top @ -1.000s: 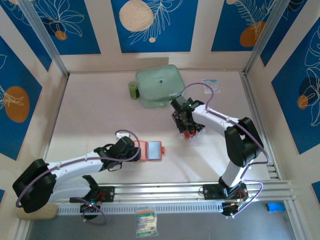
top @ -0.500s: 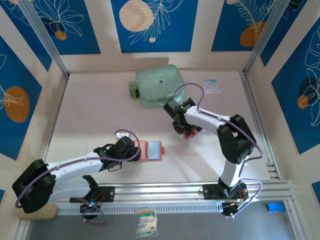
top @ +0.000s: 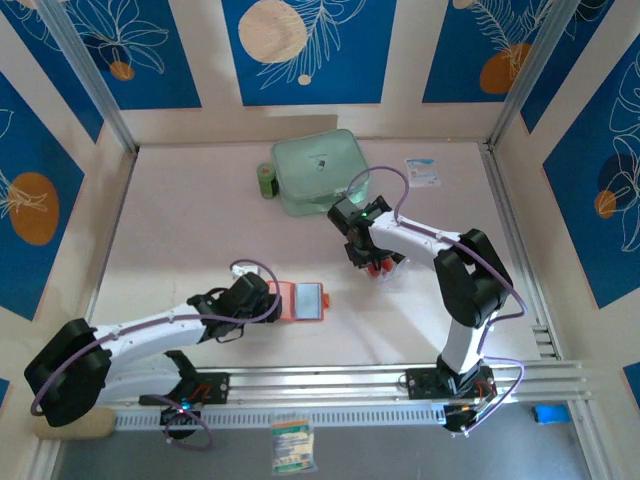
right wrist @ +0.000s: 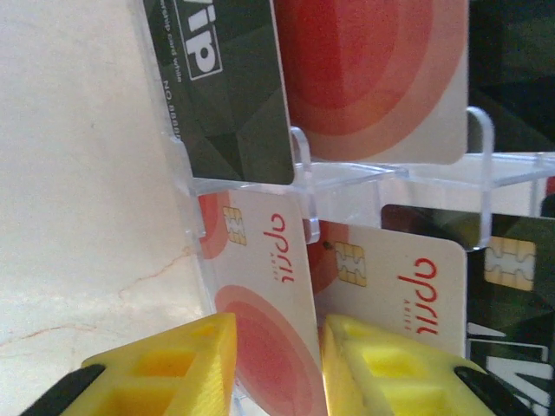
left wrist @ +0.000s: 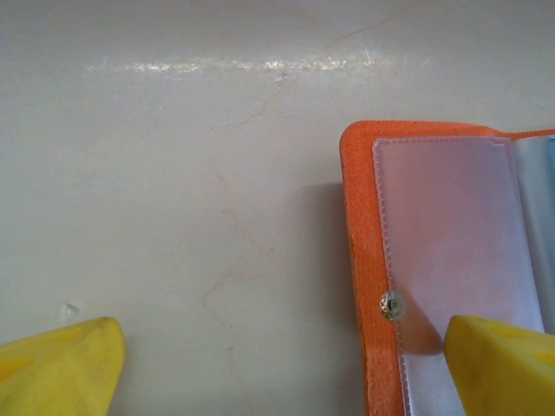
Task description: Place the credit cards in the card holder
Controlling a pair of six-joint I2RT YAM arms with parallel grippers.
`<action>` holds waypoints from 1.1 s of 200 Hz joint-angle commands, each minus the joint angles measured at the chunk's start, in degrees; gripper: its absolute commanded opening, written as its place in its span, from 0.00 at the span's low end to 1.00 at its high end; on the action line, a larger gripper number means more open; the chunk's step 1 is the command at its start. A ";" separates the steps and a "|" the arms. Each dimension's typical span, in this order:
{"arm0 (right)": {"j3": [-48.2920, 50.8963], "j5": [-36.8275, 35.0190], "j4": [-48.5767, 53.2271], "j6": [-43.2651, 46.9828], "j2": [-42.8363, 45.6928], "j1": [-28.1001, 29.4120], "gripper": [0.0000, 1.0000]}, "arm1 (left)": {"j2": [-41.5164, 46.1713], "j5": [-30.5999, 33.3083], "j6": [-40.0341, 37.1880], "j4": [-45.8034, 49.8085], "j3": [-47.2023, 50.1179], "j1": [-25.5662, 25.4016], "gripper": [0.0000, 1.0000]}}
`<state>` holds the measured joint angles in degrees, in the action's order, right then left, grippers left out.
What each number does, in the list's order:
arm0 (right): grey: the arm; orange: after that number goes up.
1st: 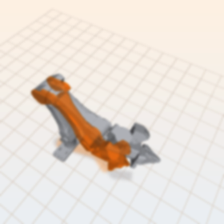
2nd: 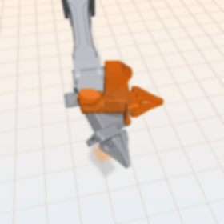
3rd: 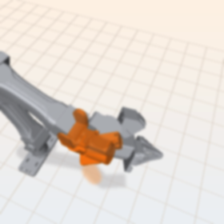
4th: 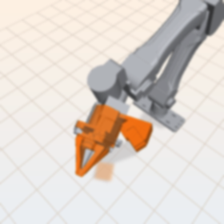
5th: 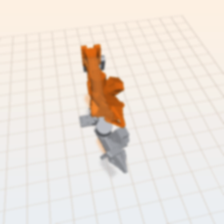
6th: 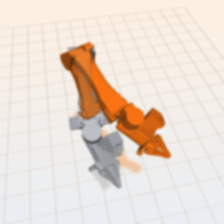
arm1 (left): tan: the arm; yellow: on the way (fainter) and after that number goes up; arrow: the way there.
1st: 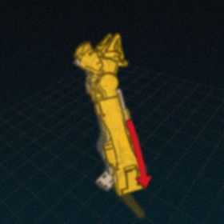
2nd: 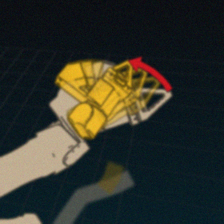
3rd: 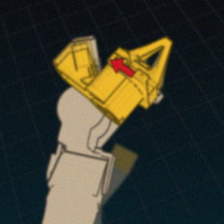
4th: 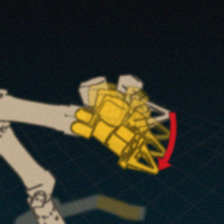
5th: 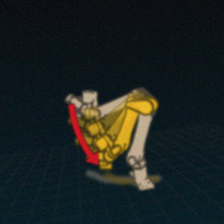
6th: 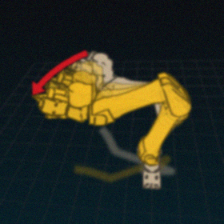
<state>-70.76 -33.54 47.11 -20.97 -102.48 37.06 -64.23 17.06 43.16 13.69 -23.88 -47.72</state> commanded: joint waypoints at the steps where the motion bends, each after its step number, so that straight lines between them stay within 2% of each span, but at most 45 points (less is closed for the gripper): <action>1: 1.04 3.82 -0.49 0.23 0.68 -0.48 0.27 | 0.33 0.80 0.17 -0.71 0.32 0.57 0.95; 39: 2.21 7.03 -1.61 0.65 2.76 -1.87 0.09 | 0.33 0.79 0.24 -0.77 0.40 0.54 0.94; 52: 2.38 8.03 -1.76 1.05 3.61 -2.29 0.06 | 0.33 0.85 0.26 -0.72 0.41 0.47 0.95; 113: 0.04 12.03 0.44 3.03 9.81 -2.30 0.00 | 0.68 1.25 0.40 -0.01 0.30 0.55 0.94; 144: -1.22 17.99 -0.52 1.55 14.24 -0.91 0.00 | 0.95 2.04 0.66 0.98 0.07 0.49 0.94; 163: 0.88 25.13 -5.84 -1.64 17.49 0.19 0.00 | 0.95 2.72 1.26 2.45 -0.29 0.58 0.94; 193: 8.46 38.72 -21.88 -10.70 20.99 2.82 0.00 | 0.69 3.25 2.09 4.38 -0.98 0.57 0.93; 220: 12.23 40.74 -32.27 -17.27 18.92 7.02 0.00 | 0.59 3.70 2.48 5.38 -1.43 0.51 0.93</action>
<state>-61.80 -0.62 27.29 -30.00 -81.60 41.01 -64.18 18.94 44.62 16.05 -23.94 -47.72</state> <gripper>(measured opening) 0.056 0.933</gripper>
